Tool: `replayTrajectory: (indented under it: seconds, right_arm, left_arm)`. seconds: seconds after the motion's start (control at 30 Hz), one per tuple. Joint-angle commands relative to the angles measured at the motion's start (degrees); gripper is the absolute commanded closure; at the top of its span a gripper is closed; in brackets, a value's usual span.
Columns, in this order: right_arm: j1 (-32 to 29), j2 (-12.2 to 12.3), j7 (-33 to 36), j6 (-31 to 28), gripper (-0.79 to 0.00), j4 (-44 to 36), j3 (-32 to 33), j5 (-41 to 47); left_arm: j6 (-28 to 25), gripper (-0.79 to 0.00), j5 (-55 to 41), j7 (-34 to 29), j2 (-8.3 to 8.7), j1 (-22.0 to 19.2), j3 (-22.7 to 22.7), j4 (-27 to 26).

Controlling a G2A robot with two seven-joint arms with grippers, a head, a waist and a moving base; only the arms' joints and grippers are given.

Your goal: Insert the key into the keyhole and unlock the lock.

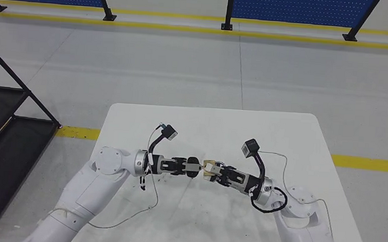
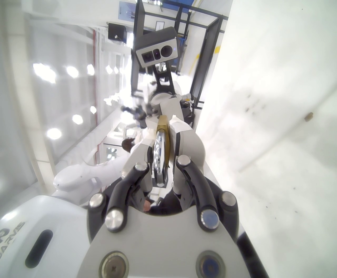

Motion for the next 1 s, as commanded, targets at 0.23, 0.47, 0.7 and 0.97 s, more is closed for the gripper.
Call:
replayTrajectory:
  seconds: [0.23, 0.47, 0.7, 0.97]
  right_arm:
    - [0.00, 0.00, 0.00, 0.00, 0.000, 0.00, 0.00, 0.00]
    - [0.00, 0.00, 0.00, 0.00, 0.000, 0.00, 0.00, 0.00]
    - [0.00, 0.00, 0.00, 0.00, 0.000, 0.00, 0.00, 0.00]
    - [0.00, 0.00, 0.00, 0.00, 0.000, 0.00, 0.00, 0.00]
  left_arm:
    - [-2.75, 0.000, 3.29, 1.13, 0.29, 0.73, -0.38, -1.16]
    - [-6.42, 0.000, 6.33, 3.40, 0.43, 1.27, -0.69, -2.23]
    - [-9.35, 0.000, 11.92, 6.31, 0.72, 2.20, -1.41, -3.64]
    - [-12.70, 0.000, 16.34, 10.34, 0.91, 3.41, -1.79, -5.19]
